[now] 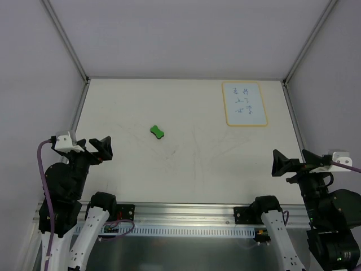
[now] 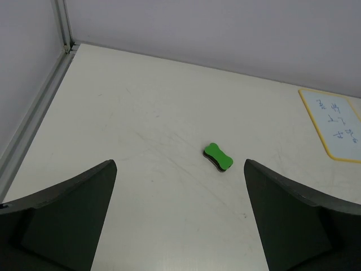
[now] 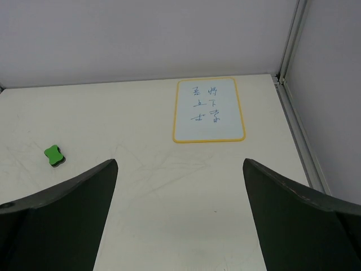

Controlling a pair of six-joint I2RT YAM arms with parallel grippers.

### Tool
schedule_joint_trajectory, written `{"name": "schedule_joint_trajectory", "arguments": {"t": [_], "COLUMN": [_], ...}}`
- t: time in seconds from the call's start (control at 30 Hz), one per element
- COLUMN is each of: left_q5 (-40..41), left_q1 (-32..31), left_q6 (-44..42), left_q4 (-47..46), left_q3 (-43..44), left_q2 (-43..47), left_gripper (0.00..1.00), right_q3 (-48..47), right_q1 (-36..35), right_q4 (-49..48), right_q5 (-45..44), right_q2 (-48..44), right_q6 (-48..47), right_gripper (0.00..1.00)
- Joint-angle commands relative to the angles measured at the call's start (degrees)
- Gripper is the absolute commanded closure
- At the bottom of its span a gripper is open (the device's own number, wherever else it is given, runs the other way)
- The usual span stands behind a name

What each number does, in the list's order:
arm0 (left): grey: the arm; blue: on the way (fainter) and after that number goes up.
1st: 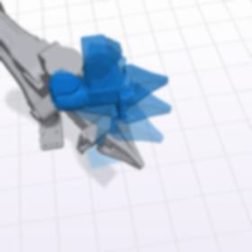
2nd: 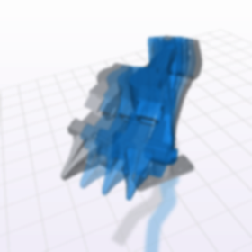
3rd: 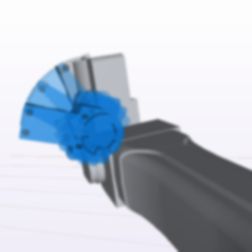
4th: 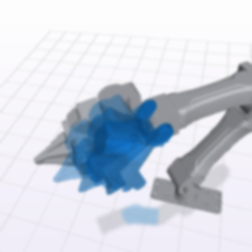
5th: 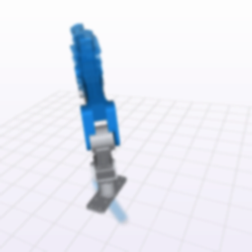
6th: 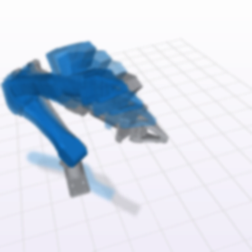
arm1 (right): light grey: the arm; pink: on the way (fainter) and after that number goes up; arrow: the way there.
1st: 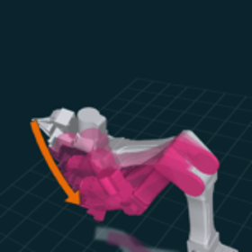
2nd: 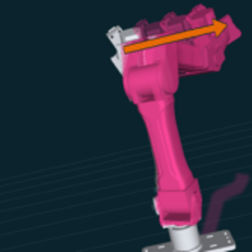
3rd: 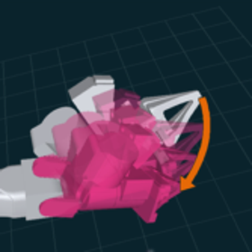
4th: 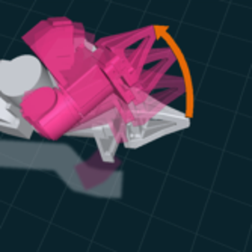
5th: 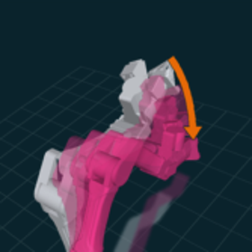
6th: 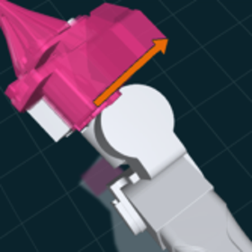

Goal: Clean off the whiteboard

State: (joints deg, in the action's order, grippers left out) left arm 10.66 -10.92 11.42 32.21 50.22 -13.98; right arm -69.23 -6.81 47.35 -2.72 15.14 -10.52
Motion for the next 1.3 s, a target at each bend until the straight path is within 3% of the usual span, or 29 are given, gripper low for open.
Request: {"name": "schedule_joint_trajectory", "arguments": {"t": [0.0,0.13,0.3,0.5,0.6,1.0,1.27], "left_q5": [-1.9,-3.3,-7.4,-5.5,-5.1,0.0,0.3], "left_q1": [-0.3,-0.3,-0.3,-0.3,-0.3,-0.2,0.3], "left_q6": [1.0,1.2,4.7,6.7,7.5,8.4,7.1], "left_q4": [-0.9,-1.0,-1.0,-1.1,-1.2,-3.5,-3.6], "left_q3": [-0.6,-1.6,-4.4,-5.9,-6.3,-10.4,-11.2], "left_q2": [-1.0,-1.7,-5.8,-12.2,-14.5,-15.6,-14.3], "left_gripper": [0.01,0.01,0.01,0.01,0.01,0.01,0.01], "right_q3": [0.9,1.6,3.8,4.8,6.0,-1.2,-10.4], "right_q1": [-0.4,-0.3,-0.3,-0.3,-0.4,-5.1,-7.6], "right_q4": [-0.7,-0.2,-0.8,-6.4,-13.7,-27.0,-26.7], "right_q5": [-0.4,-2.3,2.1,7.6,9.9,-7.0,-7.0], "right_q2": [1.0,2.8,9.6,26.3,35.4,72.1,90.7], "right_q6": [0.3,0.7,3.8,13.7,13.2,7.7,10.3], "right_gripper": [0.01,0.01,0.01,0.01,0.01,0.05,0.16]}}
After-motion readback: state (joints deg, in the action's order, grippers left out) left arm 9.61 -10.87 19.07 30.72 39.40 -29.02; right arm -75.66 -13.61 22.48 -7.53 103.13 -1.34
